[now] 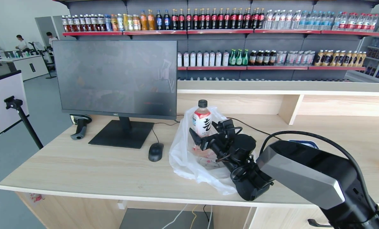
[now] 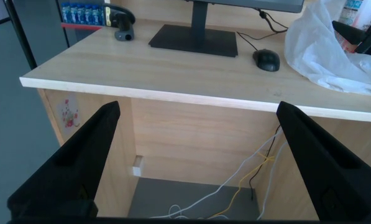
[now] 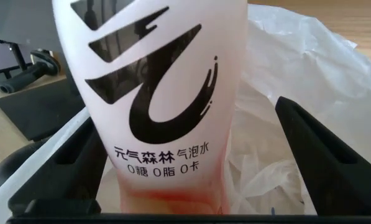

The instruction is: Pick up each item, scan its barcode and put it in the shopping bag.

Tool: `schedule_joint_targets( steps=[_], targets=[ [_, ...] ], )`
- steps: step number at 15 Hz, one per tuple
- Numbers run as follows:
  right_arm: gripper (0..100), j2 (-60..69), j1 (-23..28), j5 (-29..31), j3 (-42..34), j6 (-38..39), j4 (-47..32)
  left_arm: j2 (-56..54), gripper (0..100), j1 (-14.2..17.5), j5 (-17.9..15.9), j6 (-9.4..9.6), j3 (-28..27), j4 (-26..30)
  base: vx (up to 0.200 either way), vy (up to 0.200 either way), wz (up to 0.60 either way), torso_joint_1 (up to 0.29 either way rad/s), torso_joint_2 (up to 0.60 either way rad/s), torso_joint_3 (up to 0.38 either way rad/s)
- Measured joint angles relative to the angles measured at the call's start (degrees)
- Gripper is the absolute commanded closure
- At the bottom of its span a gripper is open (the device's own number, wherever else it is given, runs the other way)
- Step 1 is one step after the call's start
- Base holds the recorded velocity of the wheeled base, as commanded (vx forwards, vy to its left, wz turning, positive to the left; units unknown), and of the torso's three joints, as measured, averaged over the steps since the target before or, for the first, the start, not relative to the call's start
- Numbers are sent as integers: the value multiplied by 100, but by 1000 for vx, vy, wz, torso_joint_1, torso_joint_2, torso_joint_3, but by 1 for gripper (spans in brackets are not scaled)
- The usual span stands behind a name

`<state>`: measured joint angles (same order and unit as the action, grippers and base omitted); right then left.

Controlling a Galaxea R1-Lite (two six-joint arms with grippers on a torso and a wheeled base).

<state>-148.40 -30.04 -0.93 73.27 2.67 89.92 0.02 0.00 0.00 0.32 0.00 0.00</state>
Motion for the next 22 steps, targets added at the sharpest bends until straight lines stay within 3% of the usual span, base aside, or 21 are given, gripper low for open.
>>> schedule_joint_targets(
  steps=[9, 14, 18, 22],
  targets=[
    [0, 589, 27, 0, -80, -379, 7, 0, 0, 5, 0, -21, 0, 0, 0, 0, 0, 0, 0, 0],
    [0, 939, -113, 6, -518, -512, 2, 0, 0, 2, 0, -24, 0, 0, 0, 0, 0, 0, 0, 0],
    [0, 1646, -55, 6, -1663, -512, 2, 0, 0, 0, 0, -29, 0, 0, 0, 0, 0, 0, 0, 0],
    [0, 2868, -41, 2, -3791, -507, -1, 0, 0, 5, 0, -32, 0, 0, 0, 0, 0, 0, 0, 0]
  ],
)
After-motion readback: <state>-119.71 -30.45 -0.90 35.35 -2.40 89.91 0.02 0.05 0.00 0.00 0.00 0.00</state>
